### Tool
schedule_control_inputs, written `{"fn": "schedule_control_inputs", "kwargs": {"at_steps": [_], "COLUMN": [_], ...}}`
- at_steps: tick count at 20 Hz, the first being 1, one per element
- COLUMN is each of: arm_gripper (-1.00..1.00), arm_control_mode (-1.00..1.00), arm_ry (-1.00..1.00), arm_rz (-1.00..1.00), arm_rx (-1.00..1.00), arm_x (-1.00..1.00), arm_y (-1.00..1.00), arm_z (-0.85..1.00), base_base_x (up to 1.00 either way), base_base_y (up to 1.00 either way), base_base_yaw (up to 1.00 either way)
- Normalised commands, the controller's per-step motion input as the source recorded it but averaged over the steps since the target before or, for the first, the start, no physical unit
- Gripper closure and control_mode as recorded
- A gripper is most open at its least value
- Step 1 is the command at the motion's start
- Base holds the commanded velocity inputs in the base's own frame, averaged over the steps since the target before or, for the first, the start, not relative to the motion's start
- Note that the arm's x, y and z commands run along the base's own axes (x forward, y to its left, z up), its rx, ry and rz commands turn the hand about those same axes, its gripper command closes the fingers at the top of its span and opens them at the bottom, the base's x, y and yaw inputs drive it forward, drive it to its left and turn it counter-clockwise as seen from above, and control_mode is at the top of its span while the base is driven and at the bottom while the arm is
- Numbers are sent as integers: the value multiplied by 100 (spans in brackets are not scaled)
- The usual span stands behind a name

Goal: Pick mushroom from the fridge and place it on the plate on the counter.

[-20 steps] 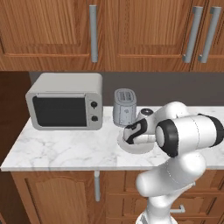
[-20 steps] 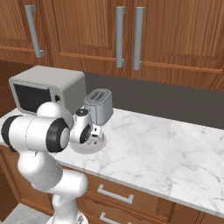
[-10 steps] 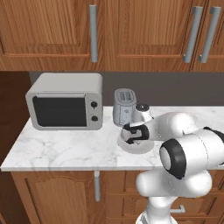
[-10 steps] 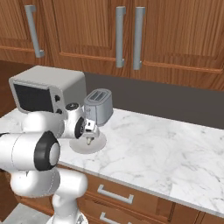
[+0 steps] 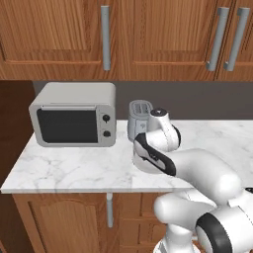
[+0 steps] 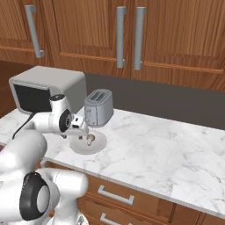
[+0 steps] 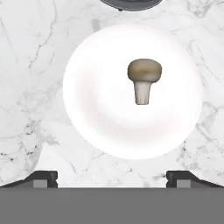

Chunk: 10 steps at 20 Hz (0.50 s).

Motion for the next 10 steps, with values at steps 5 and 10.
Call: {"fn": "schedule_control_inputs", "kwargs": {"at_steps": [5,10], "arm_gripper": [-100,-100], "arm_control_mode": [-100,-100], "arm_ry": [17,10], "arm_rz": [-7,-5], "arm_rx": [2,0], "arm_x": [-87,-93], "arm_y": [0,-6], "arm_z": [35,14], "base_base_x": [0,0], "base_base_y": [0,0], "base_base_yaw": [0,0]}}
